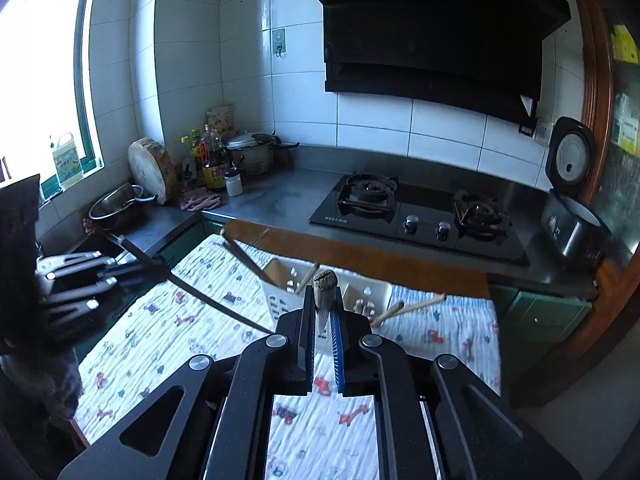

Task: Organize utensils
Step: 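Carry both chopsticks to the white holder and lower them into it, then open both tools to release the chopsticks and pull back from the holder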

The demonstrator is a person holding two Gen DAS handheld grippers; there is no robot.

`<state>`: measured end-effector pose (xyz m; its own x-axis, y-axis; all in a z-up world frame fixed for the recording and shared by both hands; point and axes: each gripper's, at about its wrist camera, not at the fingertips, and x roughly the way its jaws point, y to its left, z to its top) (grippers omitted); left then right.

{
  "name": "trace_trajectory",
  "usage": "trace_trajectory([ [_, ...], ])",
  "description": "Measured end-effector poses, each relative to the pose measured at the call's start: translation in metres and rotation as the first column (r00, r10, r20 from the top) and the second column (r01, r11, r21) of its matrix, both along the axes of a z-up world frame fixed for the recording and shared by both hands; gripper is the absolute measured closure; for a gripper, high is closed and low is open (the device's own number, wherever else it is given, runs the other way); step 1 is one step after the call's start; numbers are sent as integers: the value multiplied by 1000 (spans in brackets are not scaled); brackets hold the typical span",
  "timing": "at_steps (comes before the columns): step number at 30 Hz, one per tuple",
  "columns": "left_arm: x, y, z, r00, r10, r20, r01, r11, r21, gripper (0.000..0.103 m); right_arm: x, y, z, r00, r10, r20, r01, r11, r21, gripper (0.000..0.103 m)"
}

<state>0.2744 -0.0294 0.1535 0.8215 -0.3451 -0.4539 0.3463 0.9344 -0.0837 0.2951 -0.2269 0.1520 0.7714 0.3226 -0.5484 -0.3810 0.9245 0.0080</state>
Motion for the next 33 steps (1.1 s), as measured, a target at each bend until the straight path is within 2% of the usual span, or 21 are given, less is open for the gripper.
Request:
trace_trajectory([
  [5, 23, -1, 24, 998, 40, 46, -41, 999, 19, 97, 15, -1, 17, 1000, -21, 21, 21, 1000, -20, 96],
  [11, 66, -1, 10, 996, 79, -28, -78, 996, 37, 97, 42, -1, 19, 998, -62, 14, 62, 997, -46, 96],
  [20, 105, 11, -29, 984, 93, -149, -91, 996, 20, 97, 85, -3, -16, 993, -92, -73, 86, 993, -80, 96],
  [33, 121, 2, -56, 977, 82, -198, -75, 996, 42, 97, 114, 3, -63, 981, -103, -165, 82, 989, -125, 96],
])
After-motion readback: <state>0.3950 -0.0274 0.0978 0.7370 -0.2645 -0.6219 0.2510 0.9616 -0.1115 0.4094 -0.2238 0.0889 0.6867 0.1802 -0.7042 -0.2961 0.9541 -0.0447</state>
